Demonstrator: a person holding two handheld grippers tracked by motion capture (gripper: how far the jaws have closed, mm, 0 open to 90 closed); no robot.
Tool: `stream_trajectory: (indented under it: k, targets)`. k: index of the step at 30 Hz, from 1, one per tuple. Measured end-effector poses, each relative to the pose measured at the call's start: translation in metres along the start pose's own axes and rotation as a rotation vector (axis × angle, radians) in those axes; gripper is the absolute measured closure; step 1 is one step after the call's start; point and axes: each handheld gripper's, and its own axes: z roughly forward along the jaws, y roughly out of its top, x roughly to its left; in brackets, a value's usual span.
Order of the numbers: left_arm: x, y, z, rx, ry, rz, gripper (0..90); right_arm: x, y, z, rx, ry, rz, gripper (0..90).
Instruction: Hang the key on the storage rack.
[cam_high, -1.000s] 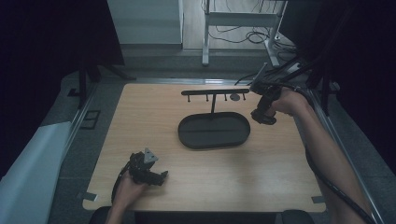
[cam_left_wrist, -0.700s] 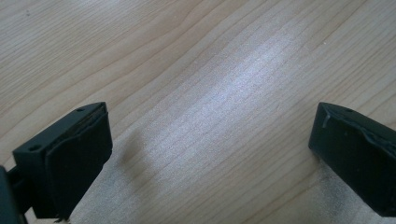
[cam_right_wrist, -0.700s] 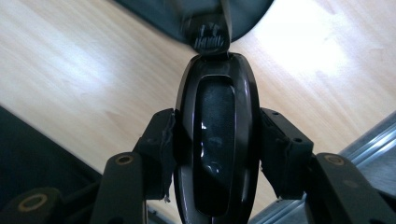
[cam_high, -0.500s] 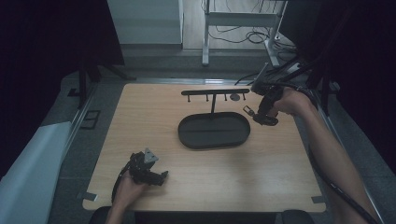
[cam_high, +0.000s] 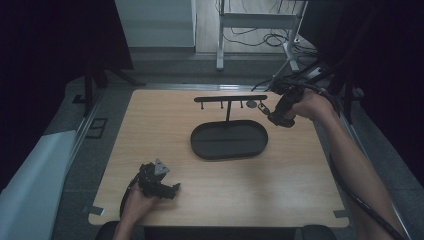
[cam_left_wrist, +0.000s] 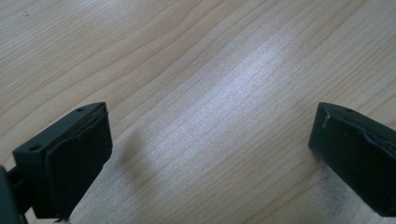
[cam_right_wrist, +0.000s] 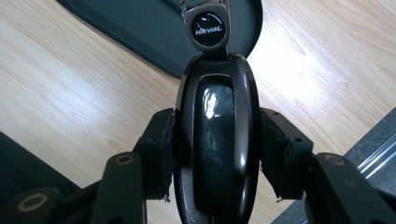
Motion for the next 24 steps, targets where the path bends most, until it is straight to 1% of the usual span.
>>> stream_trajectory:
  k: [2, 3, 4, 8, 12, 14, 15, 16, 17, 19, 21, 24]
  targets:
    - [0.000, 0.000, 0.000, 0.001, -0.002, 0.000, 0.0, 0.000, 0.001, 0.000, 0.006, -0.004, -0.006, 49.1]
    - [0.000, 0.000, 0.000, 0.002, -0.002, 0.000, 0.0, 0.000, 0.002, 0.002, 0.012, -0.008, -0.001, 49.1]
    - [0.000, 0.000, 0.000, 0.002, -0.002, 0.000, 0.0, -0.001, 0.003, 0.004, 0.021, -0.024, 0.003, 49.1]
    - [0.001, 0.000, 0.000, 0.001, -0.002, 0.001, 0.0, -0.007, 0.006, 0.011, 0.035, -0.052, 0.026, 49.1]
    - [0.001, 0.000, 0.000, 0.001, -0.003, -0.002, 0.0, -0.009, 0.008, 0.014, 0.022, -0.048, 0.029, 49.1]
    - [0.000, 0.000, 0.000, 0.001, -0.002, -0.001, 0.0, -0.010, 0.010, 0.016, 0.021, -0.053, 0.042, 49.1]
    - [0.000, 0.000, 0.000, 0.002, -0.002, -0.001, 0.0, -0.011, 0.013, 0.020, 0.020, -0.074, 0.053, 49.1]
    - [0.000, 0.000, 0.000, 0.002, -0.002, -0.001, 0.0, -0.011, 0.013, 0.020, 0.020, -0.074, 0.053, 49.1]
    - [0.000, 0.000, 0.000, 0.002, -0.003, -0.002, 0.0, -0.013, 0.015, 0.022, 0.021, -0.081, 0.063, 49.1]
    - [0.000, 0.000, 0.000, 0.002, -0.003, -0.001, 0.0, -0.014, 0.015, 0.024, 0.016, -0.082, 0.072, 49.1]
    - [0.000, 0.000, 0.000, 0.003, -0.003, 0.000, 0.0, -0.016, 0.018, 0.031, 0.002, -0.081, 0.085, 49.1]
    - [0.001, 0.000, -0.001, 0.006, -0.003, 0.004, 0.0, -0.017, 0.020, 0.036, -0.007, -0.084, 0.096, 49.1]
